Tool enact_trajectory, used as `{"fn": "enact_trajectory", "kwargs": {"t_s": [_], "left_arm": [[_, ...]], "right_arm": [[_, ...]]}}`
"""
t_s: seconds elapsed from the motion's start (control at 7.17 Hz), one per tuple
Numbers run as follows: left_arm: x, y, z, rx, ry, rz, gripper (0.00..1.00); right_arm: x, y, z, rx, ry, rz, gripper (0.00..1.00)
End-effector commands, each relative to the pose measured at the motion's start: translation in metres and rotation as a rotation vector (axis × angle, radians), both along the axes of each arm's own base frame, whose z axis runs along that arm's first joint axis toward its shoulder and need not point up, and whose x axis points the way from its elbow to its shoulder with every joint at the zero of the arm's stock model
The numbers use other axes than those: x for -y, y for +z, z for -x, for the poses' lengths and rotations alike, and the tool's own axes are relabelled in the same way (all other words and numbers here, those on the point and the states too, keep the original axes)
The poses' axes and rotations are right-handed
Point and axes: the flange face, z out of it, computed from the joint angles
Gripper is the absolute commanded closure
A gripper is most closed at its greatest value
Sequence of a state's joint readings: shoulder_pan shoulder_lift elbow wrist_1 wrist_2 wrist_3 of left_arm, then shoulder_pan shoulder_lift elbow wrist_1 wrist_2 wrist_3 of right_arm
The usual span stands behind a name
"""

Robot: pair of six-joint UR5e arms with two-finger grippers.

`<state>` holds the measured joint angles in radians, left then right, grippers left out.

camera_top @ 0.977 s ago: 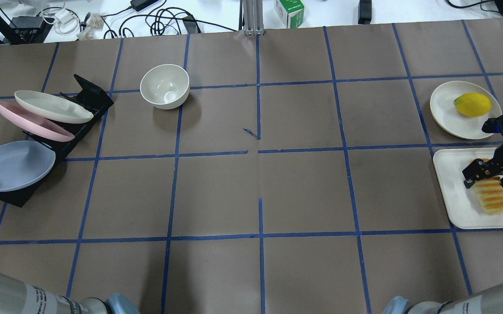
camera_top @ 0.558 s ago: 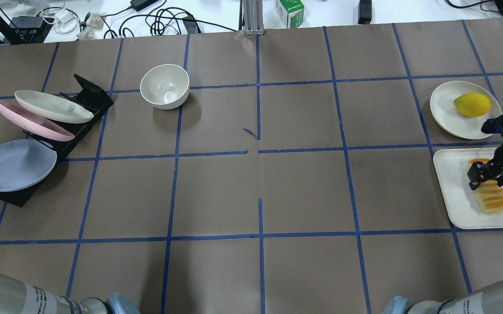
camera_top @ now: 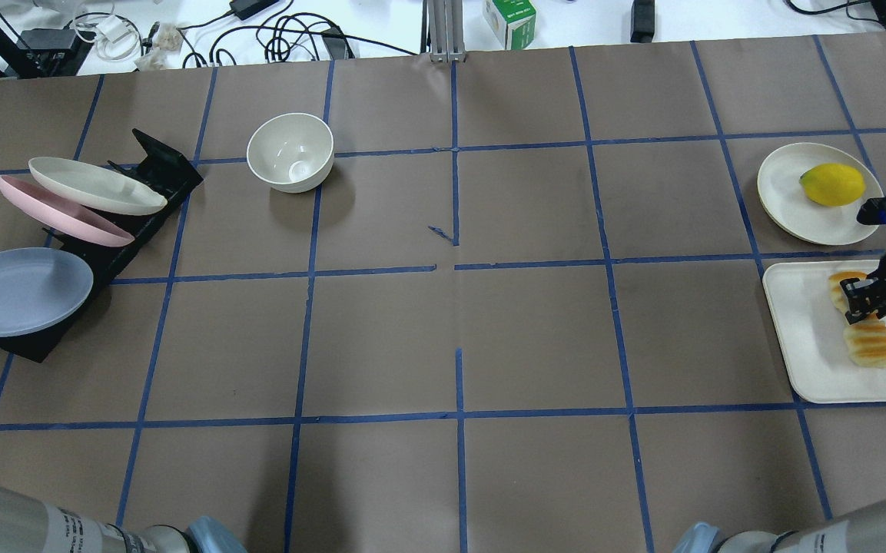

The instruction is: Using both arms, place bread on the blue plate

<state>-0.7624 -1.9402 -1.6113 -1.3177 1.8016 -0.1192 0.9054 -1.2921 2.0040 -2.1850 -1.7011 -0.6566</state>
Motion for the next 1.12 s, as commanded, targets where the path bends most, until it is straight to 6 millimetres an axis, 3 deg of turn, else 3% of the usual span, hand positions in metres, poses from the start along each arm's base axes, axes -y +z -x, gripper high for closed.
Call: {"fn": "enact_trajectory", "kwargs": {"t_s": [0.0, 0.42, 0.7, 0.84, 0.98], "left_arm": [[-0.018, 0.064, -0.013, 0.111, -0.013, -0.065, 1.0], [-0.034, 0.154, -0.002, 0.124, -0.114, -0.109, 1.0], [-0.048, 0.218, 0.043, 0.041, -0.166, -0.148, 1.0], [-0.042, 0.247, 0.096, -0.008, -0.218, -0.113, 1.0], [-0.02, 0.255, 0.158, -0.042, -0.312, -0.056, 1.0]], "right_arm": [[0.02, 0.043, 0.009, 0.0, -0.013, 0.011, 1.0], [0.056, 0.088, -0.018, 0.001, -0.01, -0.018, 1.0], [0.074, 0.12, -0.034, -0.001, -0.021, -0.032, 1.0], [0.081, 0.13, -0.045, 0.003, -0.007, -0.029, 1.0], [0.087, 0.139, -0.056, -0.007, -0.003, -0.013, 1.0]]}}
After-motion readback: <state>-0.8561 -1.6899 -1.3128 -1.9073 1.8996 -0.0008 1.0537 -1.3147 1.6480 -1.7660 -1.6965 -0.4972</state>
